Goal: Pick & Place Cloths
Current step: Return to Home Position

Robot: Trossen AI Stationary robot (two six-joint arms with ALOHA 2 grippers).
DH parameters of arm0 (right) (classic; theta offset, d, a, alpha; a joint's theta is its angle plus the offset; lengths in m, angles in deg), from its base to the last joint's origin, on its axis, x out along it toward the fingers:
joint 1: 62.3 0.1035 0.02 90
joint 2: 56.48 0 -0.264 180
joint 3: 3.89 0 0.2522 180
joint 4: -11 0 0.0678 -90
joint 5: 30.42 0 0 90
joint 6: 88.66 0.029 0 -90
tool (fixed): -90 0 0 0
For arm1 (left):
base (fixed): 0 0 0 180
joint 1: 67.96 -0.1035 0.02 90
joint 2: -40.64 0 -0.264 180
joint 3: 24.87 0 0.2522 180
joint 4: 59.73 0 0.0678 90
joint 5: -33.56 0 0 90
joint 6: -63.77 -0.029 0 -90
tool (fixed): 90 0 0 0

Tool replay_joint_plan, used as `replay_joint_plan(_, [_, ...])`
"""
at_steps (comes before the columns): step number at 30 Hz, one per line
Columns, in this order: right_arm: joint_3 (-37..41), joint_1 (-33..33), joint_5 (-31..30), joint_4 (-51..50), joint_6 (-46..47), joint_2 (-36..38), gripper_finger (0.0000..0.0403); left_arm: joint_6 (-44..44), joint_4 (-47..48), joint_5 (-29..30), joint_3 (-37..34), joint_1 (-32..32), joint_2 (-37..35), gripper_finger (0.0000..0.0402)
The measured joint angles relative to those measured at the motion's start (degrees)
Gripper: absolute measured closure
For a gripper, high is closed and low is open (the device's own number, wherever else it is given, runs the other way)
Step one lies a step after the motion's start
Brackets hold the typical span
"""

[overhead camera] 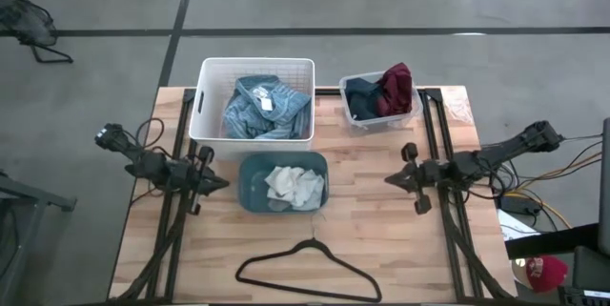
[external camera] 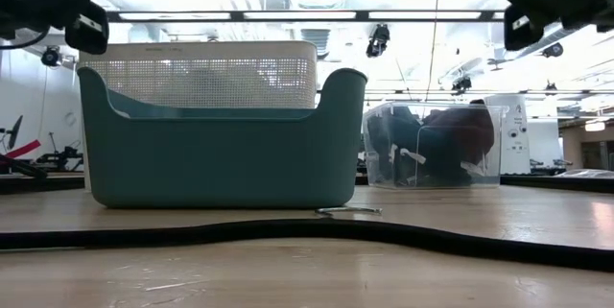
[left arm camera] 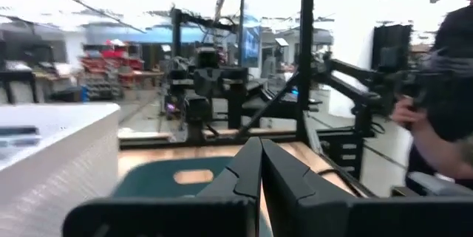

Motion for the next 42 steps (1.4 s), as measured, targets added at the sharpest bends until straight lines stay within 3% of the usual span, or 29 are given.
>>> replay_joint_plan(4, [1.5, 0.0, 0.0, -2.9, 0.0, 5.5, 0.0394, 1.6, 0.8, -3.7, 0.0, 0.0, -0.9, 0.039])
replay_joint_plan(11, [3.3, 0.0, 0.0, -4.3, 0.1, 9.8, 0.0394, 0.3, 3.2, -3.4, 0.0, 0.0, -0.6, 0.039])
replay_joint_plan(42, [4.6, 0.0, 0.0, -4.5, 0.2, 7.9, 0.0394, 0.3, 3.6, -3.3, 0.0, 0.1, 0.4, 0.039])
